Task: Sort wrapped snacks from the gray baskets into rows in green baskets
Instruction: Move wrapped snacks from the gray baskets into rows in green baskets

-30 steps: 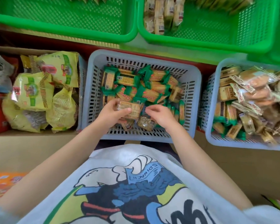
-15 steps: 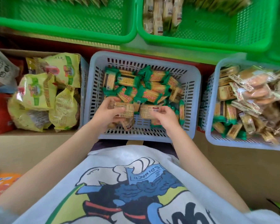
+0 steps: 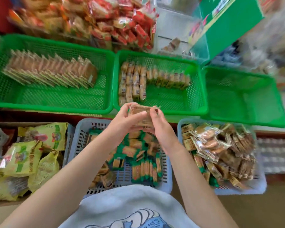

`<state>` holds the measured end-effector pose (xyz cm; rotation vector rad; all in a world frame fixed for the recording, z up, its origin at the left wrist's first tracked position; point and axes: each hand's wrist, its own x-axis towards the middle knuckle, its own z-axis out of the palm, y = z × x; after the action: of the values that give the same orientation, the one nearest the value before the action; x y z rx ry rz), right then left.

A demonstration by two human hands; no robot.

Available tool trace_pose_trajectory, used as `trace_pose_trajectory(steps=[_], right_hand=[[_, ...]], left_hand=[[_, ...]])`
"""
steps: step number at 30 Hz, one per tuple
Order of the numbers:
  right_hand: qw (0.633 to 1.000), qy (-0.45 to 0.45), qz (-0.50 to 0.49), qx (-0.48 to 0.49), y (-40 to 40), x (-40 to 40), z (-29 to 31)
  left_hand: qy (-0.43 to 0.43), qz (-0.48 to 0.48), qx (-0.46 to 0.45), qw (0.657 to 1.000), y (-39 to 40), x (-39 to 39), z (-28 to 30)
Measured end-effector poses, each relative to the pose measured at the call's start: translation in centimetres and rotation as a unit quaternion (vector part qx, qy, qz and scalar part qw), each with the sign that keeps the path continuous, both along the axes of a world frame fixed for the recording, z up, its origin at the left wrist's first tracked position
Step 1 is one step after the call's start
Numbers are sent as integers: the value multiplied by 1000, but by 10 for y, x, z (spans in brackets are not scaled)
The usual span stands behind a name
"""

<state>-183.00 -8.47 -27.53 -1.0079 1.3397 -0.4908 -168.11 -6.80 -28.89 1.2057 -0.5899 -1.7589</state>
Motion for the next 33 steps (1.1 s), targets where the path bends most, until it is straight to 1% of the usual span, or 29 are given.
trace_pose_trajectory(steps=[3, 4, 6, 7, 8, 10, 12, 13, 14, 15, 17, 19, 20, 23, 26, 31, 33], right_hand=[[1000, 1, 10, -11, -13, -6, 3], [1000, -8, 4, -20, -18, -10, 1], [999, -14, -26, -32, -28, -18, -2], [998, -2, -50, -40, -36, -21, -4], [996, 18, -75, -49, -44, -25, -10], [989, 61, -116, -63, -64, -30, -17], [983, 111, -112, -95, -82, -30, -21], [979, 142, -90, -114, -91, -27, -22], [973, 179, -59, -129, -100, -23, -24], [966, 218, -25, -134, -109, -17, -28], [944, 301, 43, -128, -124, -1, -42], [910, 382, 108, -117, -132, 15, -58], [900, 404, 128, -106, -134, 22, -65], [895, 412, 158, -69, -136, 37, -78], [884, 430, 172, -55, -139, 38, -80], [830, 522, 186, -61, -142, 40, -77], [824, 529, 195, -55, -147, 49, -80]], left_hand=[[-46, -19, -2, 999, -17, -4, 3], [-74, -25, -2, 997, -22, -4, 2], [-167, -25, -12, 986, -31, -3, -1], [-231, -11, -27, 973, -36, 0, -6], [-303, 6, -45, 952, -41, 5, -12], [-445, 3, -65, 893, -52, 18, -29], [-560, -68, -51, 824, -56, 32, -51], [-596, -109, -41, 794, -55, 37, -61], [-617, -139, -36, 774, -53, 41, -71], [-629, -157, -38, 760, -51, 43, -79], [-645, -165, -51, 744, -46, 46, -89], [-655, -161, -53, 736, -46, 46, -93], [-658, -160, -52, 734, -47, 46, -94], [-662, -166, -48, 729, -48, 46, -97], [-667, -166, -53, 725, -46, 47, -99], [-674, -164, -59, 718, -45, 45, -98], [-677, -164, -63, 715, -45, 45, -99]])
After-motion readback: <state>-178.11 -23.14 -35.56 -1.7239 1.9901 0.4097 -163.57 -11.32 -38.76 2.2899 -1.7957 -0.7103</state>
